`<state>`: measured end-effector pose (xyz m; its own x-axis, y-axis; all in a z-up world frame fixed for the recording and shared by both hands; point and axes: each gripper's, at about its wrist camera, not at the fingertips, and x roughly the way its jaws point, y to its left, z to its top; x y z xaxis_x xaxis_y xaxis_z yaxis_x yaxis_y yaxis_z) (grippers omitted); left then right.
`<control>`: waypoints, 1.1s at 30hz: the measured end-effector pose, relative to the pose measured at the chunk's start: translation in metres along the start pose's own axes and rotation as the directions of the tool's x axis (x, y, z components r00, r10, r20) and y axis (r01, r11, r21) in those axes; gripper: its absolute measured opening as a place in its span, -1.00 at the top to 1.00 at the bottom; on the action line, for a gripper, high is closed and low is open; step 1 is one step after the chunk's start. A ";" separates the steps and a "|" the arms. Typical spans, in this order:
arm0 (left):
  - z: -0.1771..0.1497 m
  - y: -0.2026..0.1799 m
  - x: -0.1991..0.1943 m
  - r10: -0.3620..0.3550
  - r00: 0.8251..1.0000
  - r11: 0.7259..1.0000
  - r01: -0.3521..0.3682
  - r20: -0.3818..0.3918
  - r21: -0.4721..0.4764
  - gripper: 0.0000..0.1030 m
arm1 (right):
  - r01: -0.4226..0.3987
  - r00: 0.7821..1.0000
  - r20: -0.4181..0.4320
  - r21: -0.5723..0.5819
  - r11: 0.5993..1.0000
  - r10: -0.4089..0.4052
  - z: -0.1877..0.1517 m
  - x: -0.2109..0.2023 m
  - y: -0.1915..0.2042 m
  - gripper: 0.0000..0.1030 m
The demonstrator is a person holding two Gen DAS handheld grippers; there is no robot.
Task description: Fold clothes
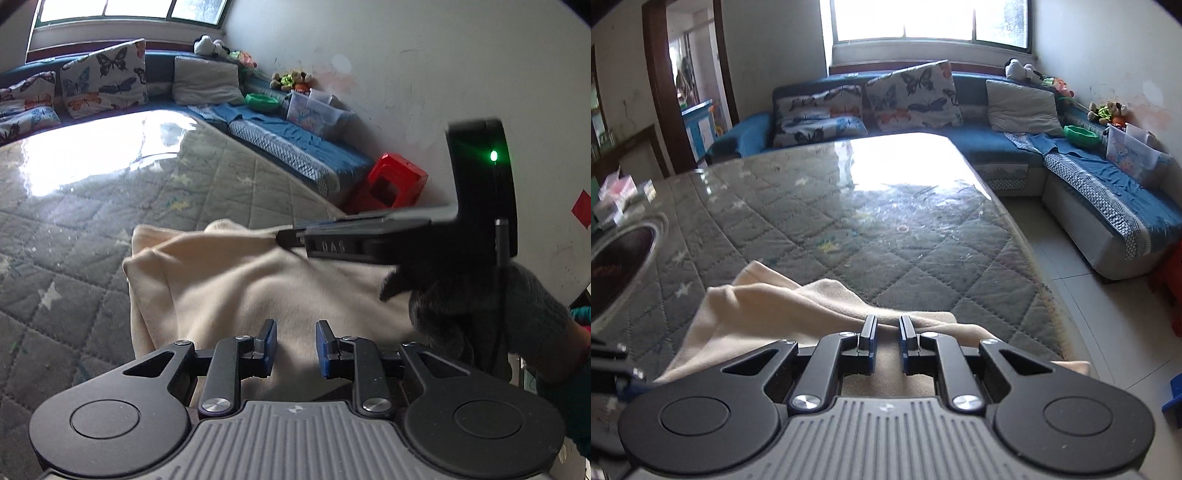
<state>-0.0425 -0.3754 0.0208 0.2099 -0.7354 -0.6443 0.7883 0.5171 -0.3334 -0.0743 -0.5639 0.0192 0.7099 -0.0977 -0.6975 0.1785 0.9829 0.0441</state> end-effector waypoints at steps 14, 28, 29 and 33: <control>-0.011 0.009 -0.010 -0.002 1.000 0.999 0.003 0.018 -0.039 0.53 | -0.077 0.997 0.002 -0.079 0.994 0.077 0.005 -0.012 0.019 0.75; -0.004 0.034 -0.025 0.037 0.998 0.990 -0.029 0.060 -0.135 0.53 | -0.067 0.998 0.014 -0.103 0.992 0.069 0.013 -0.001 0.030 0.64; -0.004 0.038 -0.026 0.042 0.997 0.989 -0.034 0.059 -0.143 0.53 | -0.070 0.997 0.013 -0.106 0.992 0.072 0.012 -0.003 0.031 0.63; -0.003 0.046 -0.028 0.046 0.997 0.986 -0.036 0.057 -0.166 0.53 | -0.082 0.997 -0.009 -0.137 0.987 0.082 0.003 -0.001 0.040 0.59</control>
<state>-0.0140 -0.3301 0.0215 0.2782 -0.7348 -0.6186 0.6736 0.6083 -0.4197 -0.0657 -0.5252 0.0243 0.7158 -0.0157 -0.6981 0.0250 0.9997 0.0032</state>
